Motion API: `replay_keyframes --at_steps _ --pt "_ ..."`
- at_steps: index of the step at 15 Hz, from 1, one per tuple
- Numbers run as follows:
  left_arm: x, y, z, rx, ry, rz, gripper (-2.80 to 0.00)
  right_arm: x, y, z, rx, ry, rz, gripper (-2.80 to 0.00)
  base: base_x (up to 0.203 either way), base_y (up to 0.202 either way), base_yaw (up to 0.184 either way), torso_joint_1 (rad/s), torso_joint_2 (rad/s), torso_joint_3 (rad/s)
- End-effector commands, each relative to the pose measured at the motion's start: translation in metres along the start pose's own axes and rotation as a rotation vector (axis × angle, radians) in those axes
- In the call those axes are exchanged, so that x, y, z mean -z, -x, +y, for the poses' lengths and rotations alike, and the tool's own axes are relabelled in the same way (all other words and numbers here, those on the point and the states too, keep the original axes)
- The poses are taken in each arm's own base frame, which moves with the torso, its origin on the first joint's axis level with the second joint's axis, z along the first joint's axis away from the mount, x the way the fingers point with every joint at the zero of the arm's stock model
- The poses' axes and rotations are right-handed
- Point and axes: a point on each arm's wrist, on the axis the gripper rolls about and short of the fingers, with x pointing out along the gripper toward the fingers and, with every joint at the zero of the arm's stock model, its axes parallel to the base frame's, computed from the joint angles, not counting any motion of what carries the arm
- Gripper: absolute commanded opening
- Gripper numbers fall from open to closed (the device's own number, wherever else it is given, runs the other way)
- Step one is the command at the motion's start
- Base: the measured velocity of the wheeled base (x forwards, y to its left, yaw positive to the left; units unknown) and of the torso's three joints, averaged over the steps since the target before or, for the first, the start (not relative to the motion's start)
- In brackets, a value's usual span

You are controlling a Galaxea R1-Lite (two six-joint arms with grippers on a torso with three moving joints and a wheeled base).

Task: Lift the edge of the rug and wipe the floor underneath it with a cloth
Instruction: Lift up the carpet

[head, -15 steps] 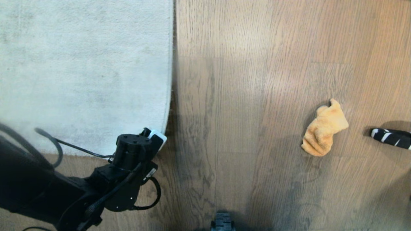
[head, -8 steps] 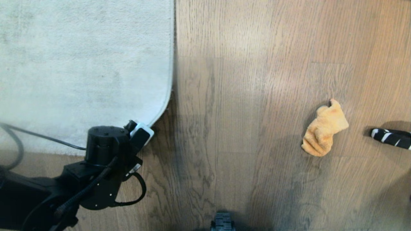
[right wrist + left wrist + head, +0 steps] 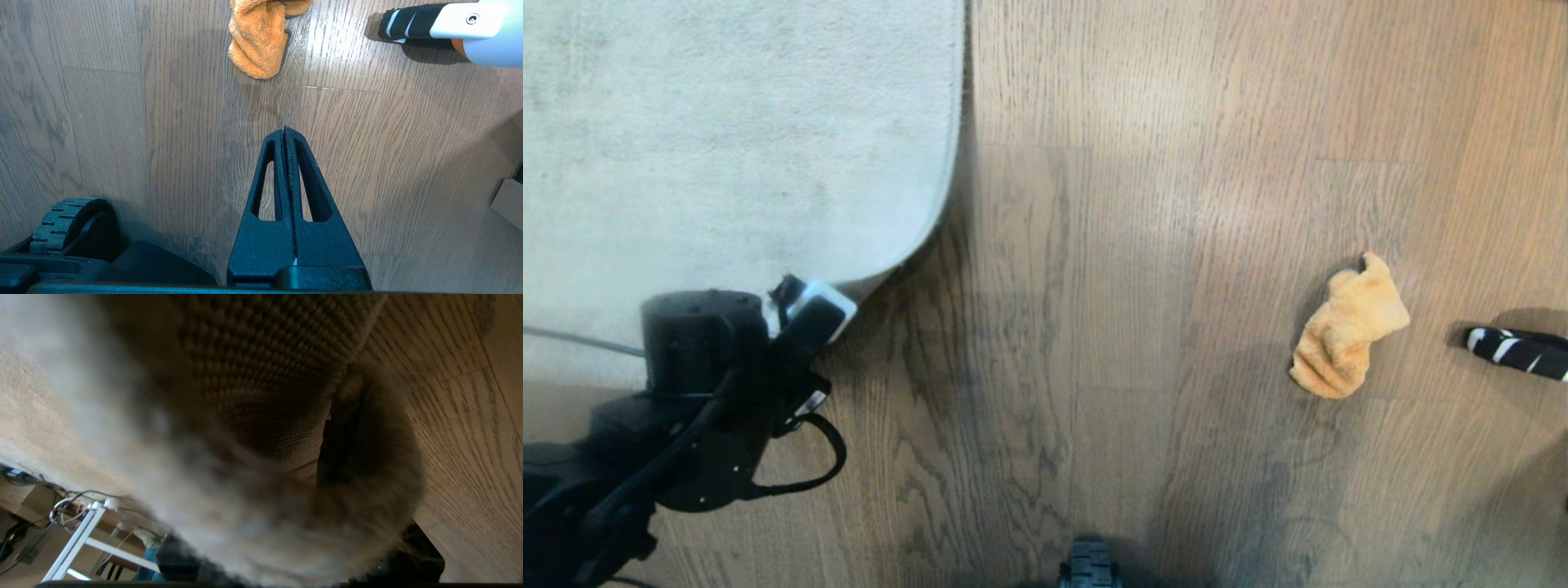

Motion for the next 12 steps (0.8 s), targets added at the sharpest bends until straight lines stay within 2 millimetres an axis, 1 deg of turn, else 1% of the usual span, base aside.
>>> replay_keyframes --at_steps 1,4,5,8,12 --pt "0.003 0.0 0.013 0.001 0.02 -0.027 -2.8 0.0 0.0 0.0 0.0 0.001 -0.001 -2.8 0.0 0.0 0.0 0.0 0.0 0.0" --pt "0.009 0.002 0.033 -0.013 -0.009 -0.04 -2.8 0.0 0.0 0.0 0.0 0.001 0.0 -2.8 0.0 0.0 0.0 0.0 0.0 0.0" --pt "0.012 0.001 0.035 0.0 -0.017 -0.042 -2.8 0.0 0.0 0.0 0.0 0.001 -0.001 -2.8 0.0 0.0 0.0 0.0 0.0 0.0" --pt "0.014 -0.002 0.039 0.038 -0.002 -0.079 -2.8 0.0 0.0 0.0 0.0 0.001 -0.001 -2.8 0.0 0.0 0.0 0.0 0.0 0.0" --pt "0.025 -0.009 0.038 0.109 0.007 -0.092 -2.8 0.0 0.0 0.0 0.0 0.001 -0.001 -2.8 0.0 0.0 0.0 0.0 0.0 0.0"
